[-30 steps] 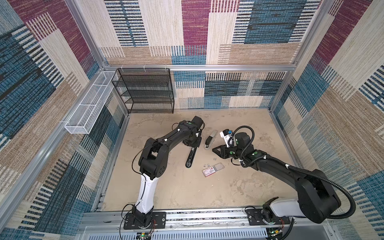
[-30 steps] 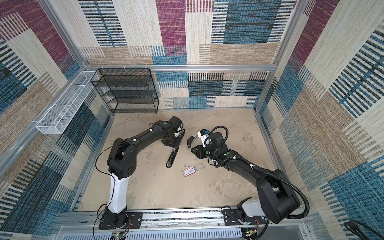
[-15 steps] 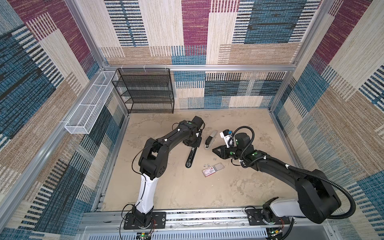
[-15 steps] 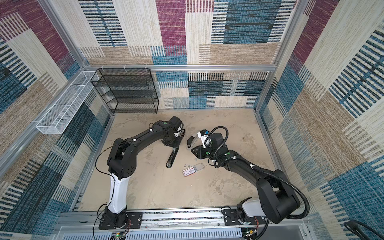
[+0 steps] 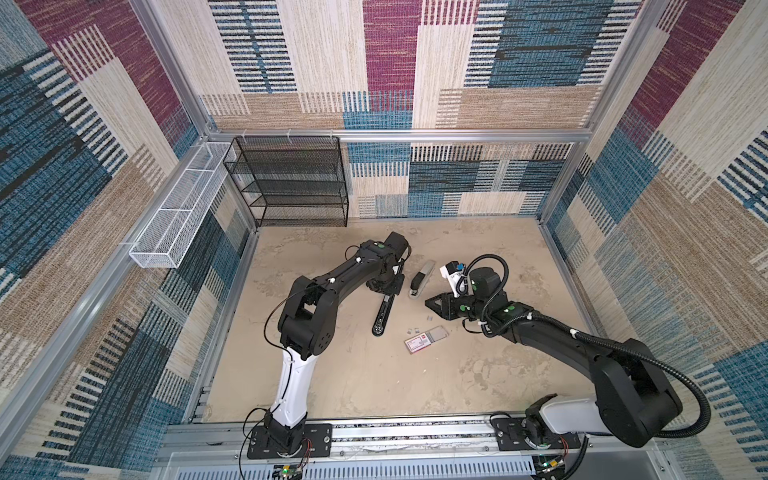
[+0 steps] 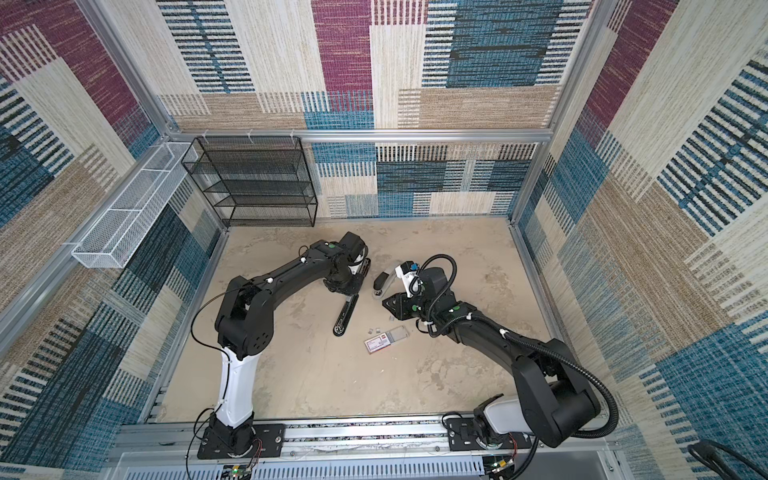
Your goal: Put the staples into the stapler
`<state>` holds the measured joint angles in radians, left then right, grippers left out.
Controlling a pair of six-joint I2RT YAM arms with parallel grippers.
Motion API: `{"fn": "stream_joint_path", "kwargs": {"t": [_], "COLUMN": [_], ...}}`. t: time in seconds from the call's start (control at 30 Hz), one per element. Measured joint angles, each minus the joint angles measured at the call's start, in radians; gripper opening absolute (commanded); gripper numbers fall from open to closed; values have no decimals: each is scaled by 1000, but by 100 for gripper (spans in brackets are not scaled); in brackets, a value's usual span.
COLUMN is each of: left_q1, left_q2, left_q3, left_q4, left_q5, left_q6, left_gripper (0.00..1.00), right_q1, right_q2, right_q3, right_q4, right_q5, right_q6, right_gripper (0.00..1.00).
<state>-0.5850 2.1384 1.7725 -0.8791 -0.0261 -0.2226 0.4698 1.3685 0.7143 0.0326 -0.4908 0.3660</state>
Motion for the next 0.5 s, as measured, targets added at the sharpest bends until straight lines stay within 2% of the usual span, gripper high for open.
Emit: {"fn": "stream_joint_path", "kwargs": {"t": [0.5], "left_q1": [-3], "left_q2": [8], "left_q3": [31], "left_q4": [-11], "left_q5": [-1], "left_q6": [-8], "left_gripper": [10], "right_q1": [0], "right_q2": [-7], "right_q3": [-8], "right_q4": [0], "right_q5": [0], "right_q6": [0], "right_gripper": [27]}}
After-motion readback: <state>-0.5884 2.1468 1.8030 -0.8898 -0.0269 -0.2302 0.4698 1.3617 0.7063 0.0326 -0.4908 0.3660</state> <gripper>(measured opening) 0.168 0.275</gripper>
